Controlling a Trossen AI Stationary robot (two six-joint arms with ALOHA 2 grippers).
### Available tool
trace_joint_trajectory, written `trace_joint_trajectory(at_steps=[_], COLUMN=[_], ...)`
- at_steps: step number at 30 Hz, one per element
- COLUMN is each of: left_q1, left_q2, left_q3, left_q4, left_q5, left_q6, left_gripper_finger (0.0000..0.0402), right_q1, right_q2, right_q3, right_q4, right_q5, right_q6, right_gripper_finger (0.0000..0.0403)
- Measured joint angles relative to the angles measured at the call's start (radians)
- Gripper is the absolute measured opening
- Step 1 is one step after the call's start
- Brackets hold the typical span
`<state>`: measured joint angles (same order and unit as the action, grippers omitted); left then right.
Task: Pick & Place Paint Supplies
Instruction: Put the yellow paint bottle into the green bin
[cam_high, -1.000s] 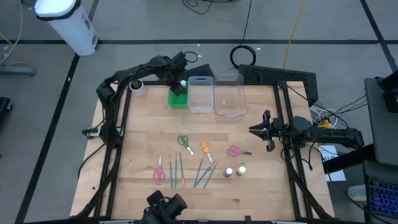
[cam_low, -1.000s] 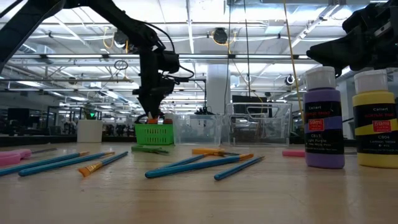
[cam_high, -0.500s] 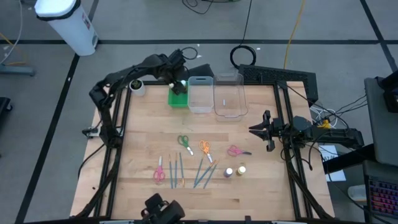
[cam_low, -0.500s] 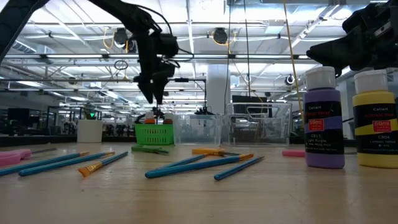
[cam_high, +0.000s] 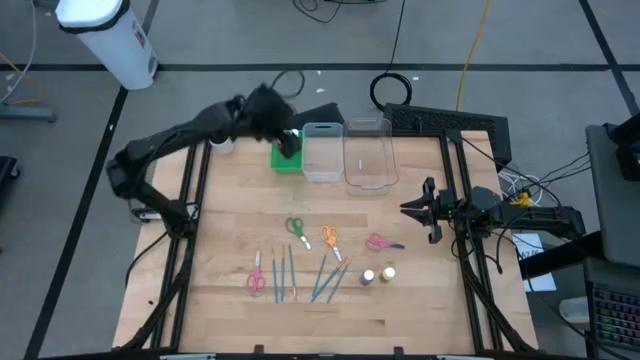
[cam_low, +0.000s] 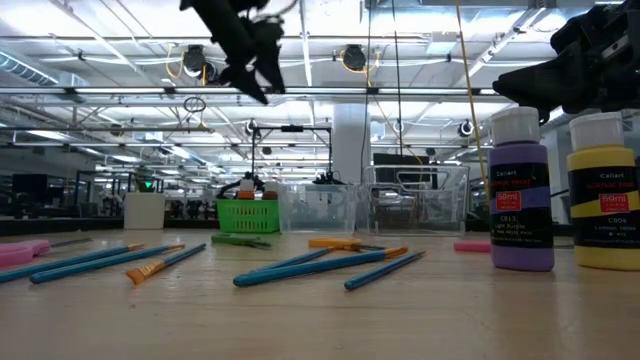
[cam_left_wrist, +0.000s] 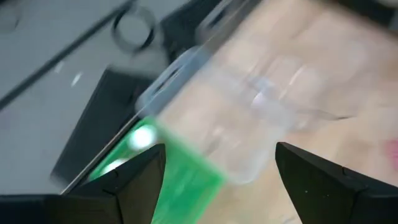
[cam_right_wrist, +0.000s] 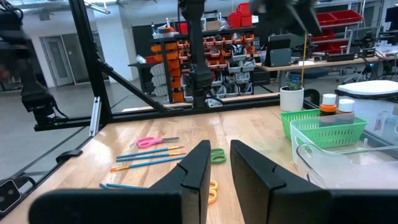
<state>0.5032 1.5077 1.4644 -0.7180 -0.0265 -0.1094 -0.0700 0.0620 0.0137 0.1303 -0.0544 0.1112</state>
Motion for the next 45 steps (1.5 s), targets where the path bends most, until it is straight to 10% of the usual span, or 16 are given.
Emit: trace_joint_trajectory(at_steps=[12,23,45], left_q1=[-0.409,-0.595,-0.595], left_q2=[-0.333,-0.383,-0.382], left_q3=[-0.611,-1.010,-1.070], left_q4=[0.670,1.385,1.371], left_q5=[-0.032,-0.245,-0.368], left_q6=[-0.155,-0.165,-0.296], left_gripper_finger=[0.0312,0.0312,0.0312], right_q1=[0.000,0.000,0.000], right_q2=[0.000,0.000,0.004], right_q3=[0.000,0.000,0.000], right_q4=[0.000,0.004,0.262], right_q5=[0.000,0.000,0.135], right_q6=[0.000,0.000,0.367], right_gripper_finger=[0.0055,0.0055,0.0055])
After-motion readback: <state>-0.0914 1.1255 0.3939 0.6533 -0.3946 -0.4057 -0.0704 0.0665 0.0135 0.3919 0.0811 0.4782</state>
